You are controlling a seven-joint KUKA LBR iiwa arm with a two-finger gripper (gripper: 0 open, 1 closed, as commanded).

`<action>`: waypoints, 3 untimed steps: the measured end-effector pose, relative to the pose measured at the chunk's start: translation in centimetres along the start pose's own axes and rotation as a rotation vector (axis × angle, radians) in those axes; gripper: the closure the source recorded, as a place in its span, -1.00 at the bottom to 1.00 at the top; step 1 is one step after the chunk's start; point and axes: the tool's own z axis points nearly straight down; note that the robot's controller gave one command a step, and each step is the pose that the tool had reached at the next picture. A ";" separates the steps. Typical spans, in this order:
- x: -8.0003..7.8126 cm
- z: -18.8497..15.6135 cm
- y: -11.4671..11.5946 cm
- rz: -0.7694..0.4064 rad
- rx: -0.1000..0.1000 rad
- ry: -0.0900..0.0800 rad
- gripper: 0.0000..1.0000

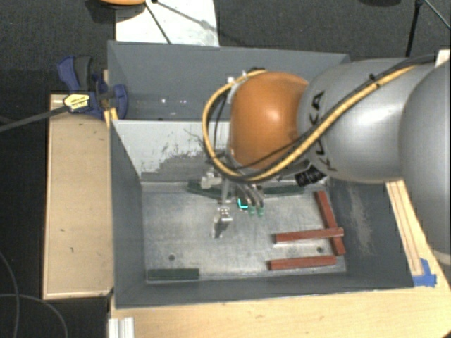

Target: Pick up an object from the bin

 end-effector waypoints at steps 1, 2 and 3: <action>-0.2 -0.4 -0.1 0.004 -0.001 -0.008 -1.00; -3.1 5.7 -1.9 -0.006 -0.002 -0.014 -1.00; -4.7 9.9 -2.3 0.112 -0.003 -0.015 -1.00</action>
Offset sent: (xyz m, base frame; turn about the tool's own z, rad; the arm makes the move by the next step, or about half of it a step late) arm 0.0446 -0.0316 -0.1017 -0.0107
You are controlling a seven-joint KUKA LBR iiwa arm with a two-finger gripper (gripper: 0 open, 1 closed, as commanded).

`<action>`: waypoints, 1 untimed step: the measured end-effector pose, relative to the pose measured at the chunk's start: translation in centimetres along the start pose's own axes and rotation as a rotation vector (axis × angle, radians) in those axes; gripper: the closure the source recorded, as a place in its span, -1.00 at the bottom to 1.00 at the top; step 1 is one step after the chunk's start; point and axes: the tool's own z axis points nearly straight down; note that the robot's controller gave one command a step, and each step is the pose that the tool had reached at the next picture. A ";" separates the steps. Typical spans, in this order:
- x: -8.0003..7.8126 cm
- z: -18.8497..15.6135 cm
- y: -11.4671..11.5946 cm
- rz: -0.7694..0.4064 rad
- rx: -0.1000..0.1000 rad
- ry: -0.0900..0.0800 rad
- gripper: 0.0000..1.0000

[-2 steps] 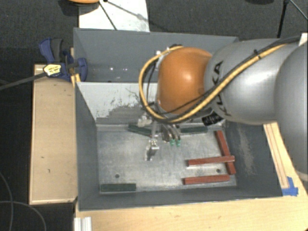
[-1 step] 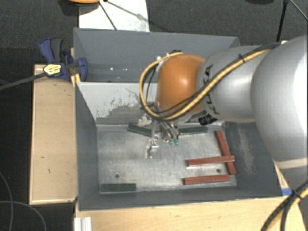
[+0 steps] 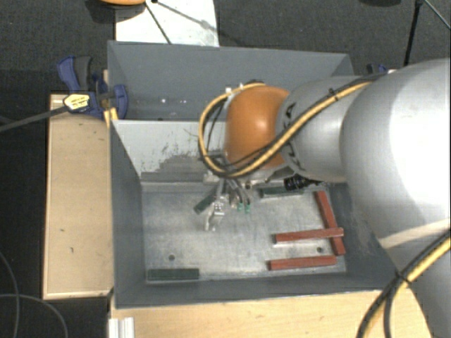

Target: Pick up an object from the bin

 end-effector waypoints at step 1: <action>-0.4 0.0 0.1 -0.093 0.003 0.002 -1.00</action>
Offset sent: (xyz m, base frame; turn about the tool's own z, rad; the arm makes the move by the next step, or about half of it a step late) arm 0.0000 0.0000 0.0000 0.0000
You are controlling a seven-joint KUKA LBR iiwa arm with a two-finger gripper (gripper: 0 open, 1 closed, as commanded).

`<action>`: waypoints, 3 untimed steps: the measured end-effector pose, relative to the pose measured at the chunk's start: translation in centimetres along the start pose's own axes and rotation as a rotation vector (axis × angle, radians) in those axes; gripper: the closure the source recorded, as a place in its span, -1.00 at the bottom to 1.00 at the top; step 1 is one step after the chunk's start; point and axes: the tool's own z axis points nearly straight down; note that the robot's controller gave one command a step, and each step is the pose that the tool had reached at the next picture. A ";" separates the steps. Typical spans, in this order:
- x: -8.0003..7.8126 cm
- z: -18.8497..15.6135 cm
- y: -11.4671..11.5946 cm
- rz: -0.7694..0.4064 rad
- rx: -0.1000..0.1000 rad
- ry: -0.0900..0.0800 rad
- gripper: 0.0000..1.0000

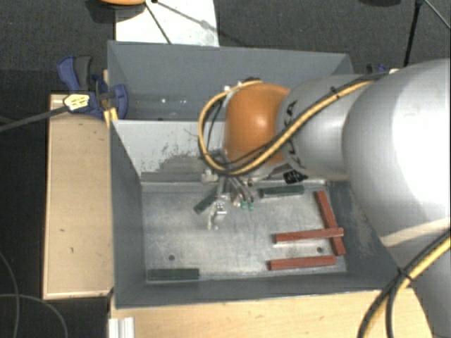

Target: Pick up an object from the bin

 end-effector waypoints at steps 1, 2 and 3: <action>0.3 -0.1 0.0 0.089 -0.002 0.004 -1.00; -0.2 -0.3 0.0 0.002 -0.003 -0.001 1.00; -0.2 -0.3 0.0 0.004 -0.003 -0.001 1.00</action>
Offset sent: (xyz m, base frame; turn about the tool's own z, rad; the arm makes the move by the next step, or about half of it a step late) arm 0.0000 0.0000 0.0000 0.0000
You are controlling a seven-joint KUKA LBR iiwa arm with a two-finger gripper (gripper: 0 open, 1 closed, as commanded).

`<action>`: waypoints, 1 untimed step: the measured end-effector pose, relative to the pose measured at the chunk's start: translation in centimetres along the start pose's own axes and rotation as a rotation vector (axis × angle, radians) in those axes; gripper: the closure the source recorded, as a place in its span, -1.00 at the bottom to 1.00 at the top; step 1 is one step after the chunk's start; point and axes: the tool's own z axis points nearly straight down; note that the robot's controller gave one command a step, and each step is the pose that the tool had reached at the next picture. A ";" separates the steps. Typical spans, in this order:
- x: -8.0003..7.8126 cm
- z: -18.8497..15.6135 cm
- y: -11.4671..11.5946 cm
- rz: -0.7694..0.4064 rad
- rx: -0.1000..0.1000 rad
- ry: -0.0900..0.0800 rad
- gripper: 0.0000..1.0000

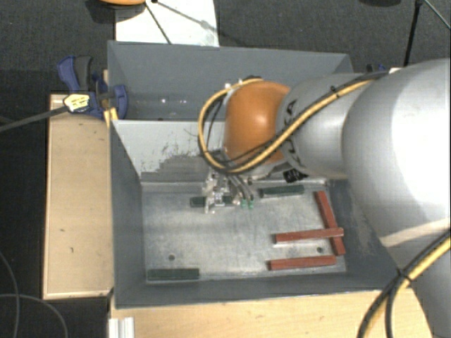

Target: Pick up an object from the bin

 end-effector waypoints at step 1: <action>-0.1 -1.1 0.0 0.003 0.000 0.002 1.00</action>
Offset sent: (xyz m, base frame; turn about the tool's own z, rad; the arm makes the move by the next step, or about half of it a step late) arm 0.0000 0.0000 0.0611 0.0000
